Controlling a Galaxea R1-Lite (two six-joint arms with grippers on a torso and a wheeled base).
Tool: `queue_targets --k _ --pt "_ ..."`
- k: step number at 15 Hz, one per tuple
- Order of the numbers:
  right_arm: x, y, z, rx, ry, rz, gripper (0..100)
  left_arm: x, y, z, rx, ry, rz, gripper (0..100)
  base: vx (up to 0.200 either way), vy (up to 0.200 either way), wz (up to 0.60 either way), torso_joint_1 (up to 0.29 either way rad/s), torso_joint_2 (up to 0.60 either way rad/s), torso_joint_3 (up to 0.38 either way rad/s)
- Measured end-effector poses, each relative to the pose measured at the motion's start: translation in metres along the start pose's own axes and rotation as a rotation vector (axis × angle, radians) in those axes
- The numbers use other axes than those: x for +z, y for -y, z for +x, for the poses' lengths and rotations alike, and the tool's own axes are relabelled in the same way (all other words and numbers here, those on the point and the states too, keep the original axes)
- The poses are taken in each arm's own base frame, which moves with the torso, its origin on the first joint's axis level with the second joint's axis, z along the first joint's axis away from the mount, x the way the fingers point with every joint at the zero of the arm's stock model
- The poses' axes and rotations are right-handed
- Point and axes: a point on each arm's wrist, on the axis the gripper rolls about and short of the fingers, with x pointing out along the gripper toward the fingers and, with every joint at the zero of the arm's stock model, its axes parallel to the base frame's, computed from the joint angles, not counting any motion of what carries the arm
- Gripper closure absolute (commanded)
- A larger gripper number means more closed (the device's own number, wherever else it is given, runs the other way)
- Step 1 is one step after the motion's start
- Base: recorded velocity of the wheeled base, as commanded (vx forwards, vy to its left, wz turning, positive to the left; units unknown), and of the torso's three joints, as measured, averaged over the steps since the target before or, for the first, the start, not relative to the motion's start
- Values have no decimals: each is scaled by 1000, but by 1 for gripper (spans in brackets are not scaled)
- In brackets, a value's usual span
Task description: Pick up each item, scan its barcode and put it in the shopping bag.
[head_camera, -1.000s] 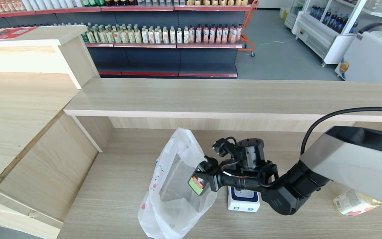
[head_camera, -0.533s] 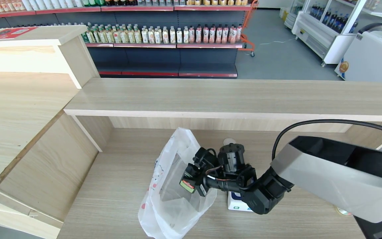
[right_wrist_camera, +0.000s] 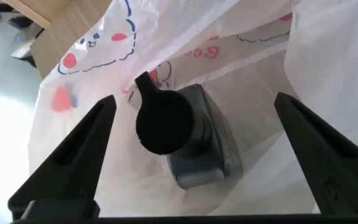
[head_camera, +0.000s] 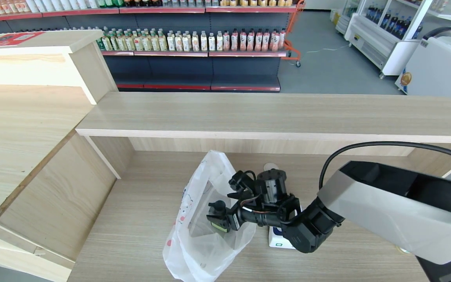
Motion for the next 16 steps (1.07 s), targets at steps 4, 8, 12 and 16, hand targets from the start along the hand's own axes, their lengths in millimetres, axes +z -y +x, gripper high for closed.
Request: queue_targets --k 4,8,12,16 --pt "17 -1 -28 -21 -20 277 0 0 0 0 0 0 0 0 0 0 0 0 0 0" --pt "32 12 -77 -94 -18 546 0 0 0 0 0 0 0 0 0 0 0 0 0 0" --pt "47 13 -149 -177 -14 584 0 0 0 0 0 0 0 0 0 0 0 0 0 0" --pt "47 -9 -250 -396 -157 343 0 0 0 0 0 0 0 0 0 0 0 0 0 0"
